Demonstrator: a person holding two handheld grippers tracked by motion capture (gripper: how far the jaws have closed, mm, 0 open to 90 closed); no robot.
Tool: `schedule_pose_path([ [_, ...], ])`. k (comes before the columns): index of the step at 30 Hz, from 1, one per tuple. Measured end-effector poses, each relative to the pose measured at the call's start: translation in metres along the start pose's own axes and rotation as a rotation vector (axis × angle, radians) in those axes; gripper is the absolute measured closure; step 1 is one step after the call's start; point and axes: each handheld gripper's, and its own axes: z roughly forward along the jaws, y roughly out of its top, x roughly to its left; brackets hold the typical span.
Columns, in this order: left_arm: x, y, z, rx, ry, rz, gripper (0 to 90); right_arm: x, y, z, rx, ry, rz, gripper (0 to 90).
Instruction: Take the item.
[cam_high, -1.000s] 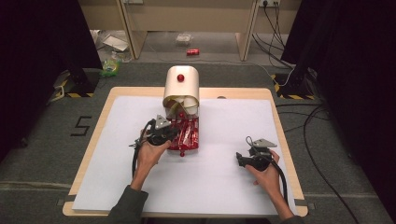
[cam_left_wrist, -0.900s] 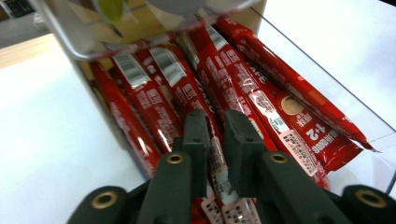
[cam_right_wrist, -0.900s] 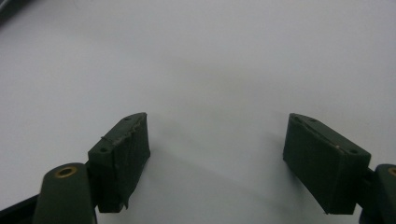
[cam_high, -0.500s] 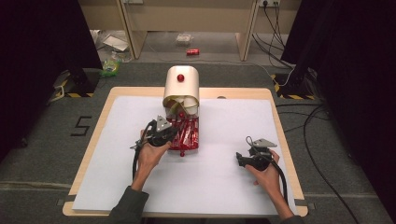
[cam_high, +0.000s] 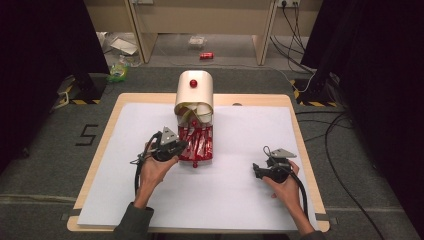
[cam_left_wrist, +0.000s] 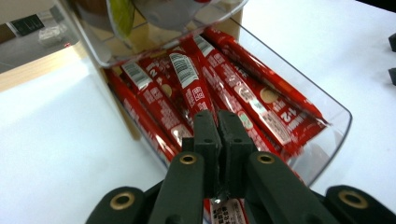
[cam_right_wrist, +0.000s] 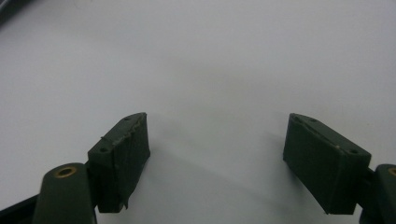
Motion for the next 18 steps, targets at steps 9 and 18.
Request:
schedule_pose_path([
  [9, 0.002, -0.009, -0.020, -0.014, -0.008, -0.027, 86.3, 0.000, 0.000, 0.000, 0.001, 0.000, 0.002, 22.9],
  [18, 0.003, -0.007, -0.036, -0.043, 0.000, -0.036, 86.2, 0.000, 0.000, 0.000, 0.001, 0.000, 0.002, 22.9],
])
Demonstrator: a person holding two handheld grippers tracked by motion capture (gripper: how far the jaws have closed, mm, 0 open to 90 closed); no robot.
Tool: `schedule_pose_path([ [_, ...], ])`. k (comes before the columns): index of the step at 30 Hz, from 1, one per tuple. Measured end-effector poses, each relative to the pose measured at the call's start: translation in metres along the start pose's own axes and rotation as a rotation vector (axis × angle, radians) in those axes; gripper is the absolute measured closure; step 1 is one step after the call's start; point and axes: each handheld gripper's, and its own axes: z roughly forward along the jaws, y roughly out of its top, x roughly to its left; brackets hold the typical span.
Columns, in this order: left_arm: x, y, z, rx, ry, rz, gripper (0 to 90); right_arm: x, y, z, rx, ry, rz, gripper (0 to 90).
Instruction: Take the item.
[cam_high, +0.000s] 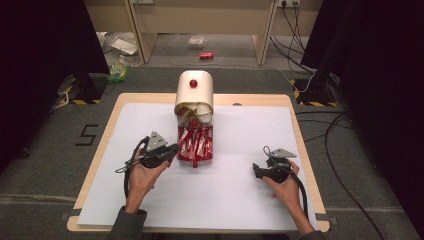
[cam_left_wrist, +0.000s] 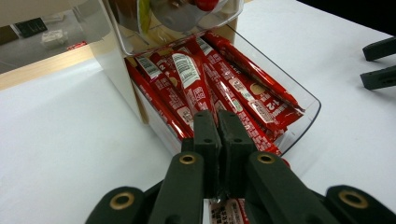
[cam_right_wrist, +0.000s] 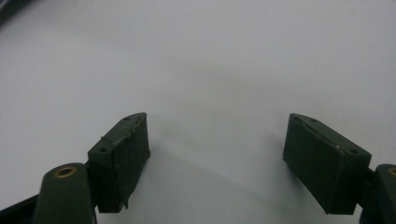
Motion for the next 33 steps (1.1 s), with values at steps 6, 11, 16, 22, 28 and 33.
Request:
schedule_pose_path([
  [6, 0.011, -0.004, -0.015, -0.003, 0.024, -0.018, 86.2, 0.000, 0.000, 0.000, 0.000, 0.000, 0.001, 22.9],
  [11, 0.027, -0.010, -0.028, -0.019, 0.073, -0.048, 86.2, 0.000, 0.000, 0.000, 0.000, 0.000, 0.001, 22.9],
  [16, 0.042, -0.015, -0.036, -0.032, 0.118, -0.078, 86.2, 0.000, 0.000, 0.000, 0.000, 0.000, -0.001, 22.9],
  [22, 0.058, -0.027, -0.029, -0.009, 0.148, -0.113, 86.3, 0.000, 0.000, 0.000, 0.000, 0.000, 0.000, 22.9],
  [28, 0.071, -0.038, -0.022, 0.000, 0.166, -0.149, 86.3, 0.000, 0.000, 0.000, 0.000, 0.000, 0.000, 22.8],
  [33, 0.078, -0.045, -0.019, 0.005, 0.184, -0.168, 86.2, 0.000, 0.000, 0.000, 0.000, 0.000, -0.001, 22.8],
])
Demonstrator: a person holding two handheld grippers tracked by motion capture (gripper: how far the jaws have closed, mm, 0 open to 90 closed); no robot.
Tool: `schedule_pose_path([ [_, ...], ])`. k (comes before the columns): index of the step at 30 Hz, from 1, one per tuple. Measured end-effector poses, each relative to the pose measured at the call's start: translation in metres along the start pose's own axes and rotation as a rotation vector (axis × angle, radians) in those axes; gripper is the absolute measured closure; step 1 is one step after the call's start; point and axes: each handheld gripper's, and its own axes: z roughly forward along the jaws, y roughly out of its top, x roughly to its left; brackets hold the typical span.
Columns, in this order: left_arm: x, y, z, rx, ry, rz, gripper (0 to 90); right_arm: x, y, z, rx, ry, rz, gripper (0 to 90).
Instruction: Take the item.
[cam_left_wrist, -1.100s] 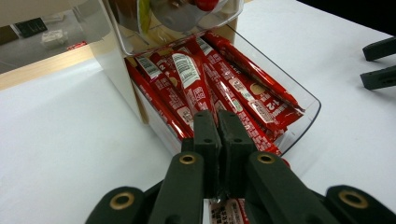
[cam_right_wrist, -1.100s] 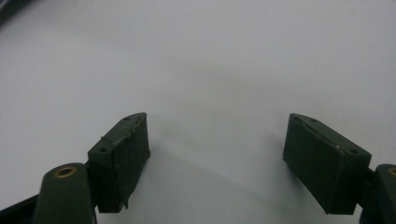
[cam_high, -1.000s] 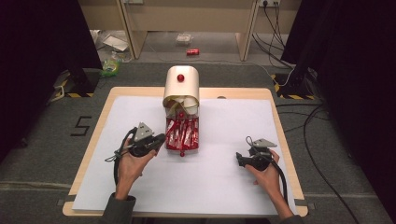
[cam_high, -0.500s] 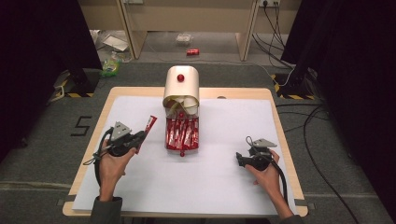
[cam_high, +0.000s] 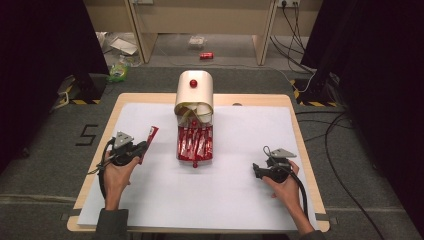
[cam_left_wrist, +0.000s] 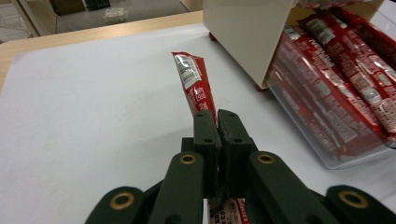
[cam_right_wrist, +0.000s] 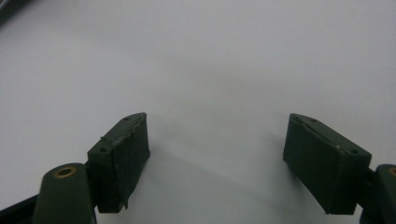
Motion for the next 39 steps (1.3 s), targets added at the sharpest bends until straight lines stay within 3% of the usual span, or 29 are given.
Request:
schedule_pose_path([
  [9, 0.006, -0.008, 0.010, 0.017, 0.021, -0.012, 86.2, 0.000, 0.000, 0.000, 0.001, 0.001, 0.000, 22.7],
  [17, 0.011, -0.019, 0.023, 0.067, 0.025, -0.013, 86.0, 0.000, 0.000, 0.000, 0.002, 0.001, -0.001, 22.7],
  [30, 0.010, -0.025, 0.033, 0.076, 0.032, -0.025, 85.3, 0.000, 0.000, 0.000, 0.001, 0.000, -0.001, 22.6],
  [35, 0.010, -0.027, 0.033, 0.078, 0.046, -0.022, 81.8, 0.000, 0.000, 0.000, 0.002, 0.000, 0.001, 22.6],
  [39, 0.009, -0.026, 0.032, 0.086, 0.066, -0.027, 70.3, 0.000, 0.000, 0.000, 0.001, 0.000, -0.003, 22.6],
])
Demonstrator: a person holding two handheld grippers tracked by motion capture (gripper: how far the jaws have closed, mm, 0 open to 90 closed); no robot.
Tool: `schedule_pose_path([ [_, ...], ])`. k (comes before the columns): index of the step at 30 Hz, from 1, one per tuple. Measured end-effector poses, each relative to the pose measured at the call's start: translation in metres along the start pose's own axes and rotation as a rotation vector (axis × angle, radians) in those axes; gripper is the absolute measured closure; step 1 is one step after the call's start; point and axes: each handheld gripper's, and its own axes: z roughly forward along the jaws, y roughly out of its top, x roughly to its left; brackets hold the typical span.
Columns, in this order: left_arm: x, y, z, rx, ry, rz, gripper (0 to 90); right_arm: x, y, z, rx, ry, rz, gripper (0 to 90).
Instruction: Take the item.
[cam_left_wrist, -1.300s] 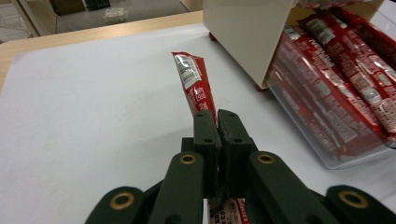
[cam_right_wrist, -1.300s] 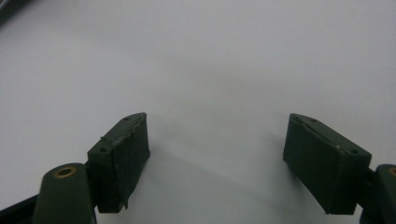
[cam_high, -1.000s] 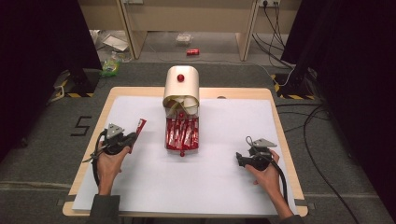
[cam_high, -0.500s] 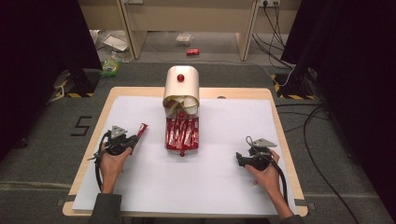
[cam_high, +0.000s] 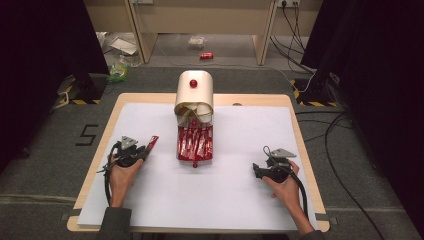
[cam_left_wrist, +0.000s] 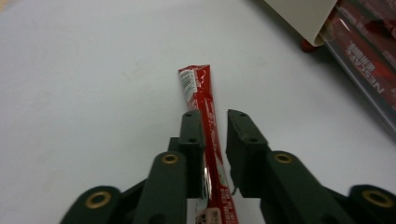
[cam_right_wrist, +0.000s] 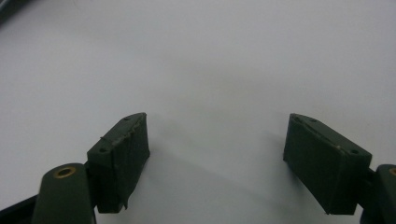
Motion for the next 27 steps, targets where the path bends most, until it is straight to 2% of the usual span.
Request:
schedule_pose_path([
  [6, -0.002, 0.008, -0.011, -0.024, 0.029, -0.007, 48.9, 0.001, 0.000, 0.000, 0.002, 0.000, 0.007, 22.6],
  [9, -0.006, 0.013, -0.017, -0.047, 0.011, 0.005, 41.5, 0.000, 0.000, 0.000, 0.003, 0.001, 0.004, 22.6],
  [11, -0.010, 0.016, -0.018, -0.056, -0.017, 0.033, 36.6, 0.000, 0.000, 0.000, 0.003, 0.001, 0.003, 22.6],
  [13, -0.017, 0.019, -0.019, -0.055, -0.017, 0.093, 31.1, 0.000, 0.000, 0.000, 0.003, 0.001, 0.004, 22.5],
  [16, -0.026, 0.023, -0.022, -0.080, -0.051, 0.127, 27.5, 0.000, 0.000, 0.000, 0.003, 0.001, 0.003, 22.6],
  [19, -0.033, 0.025, -0.024, -0.097, -0.057, 0.147, 22.5, 0.000, 0.000, 0.000, 0.003, 0.001, 0.003, 22.6],
  [25, -0.041, 0.022, -0.023, -0.100, -0.100, 0.133, 18.2, 0.000, 0.000, 0.000, 0.003, 0.001, 0.004, 22.5],
  [27, -0.045, 0.018, -0.023, -0.093, -0.107, 0.150, 16.8, 0.000, 0.000, 0.000, 0.001, 0.000, 0.002, 22.6],
])
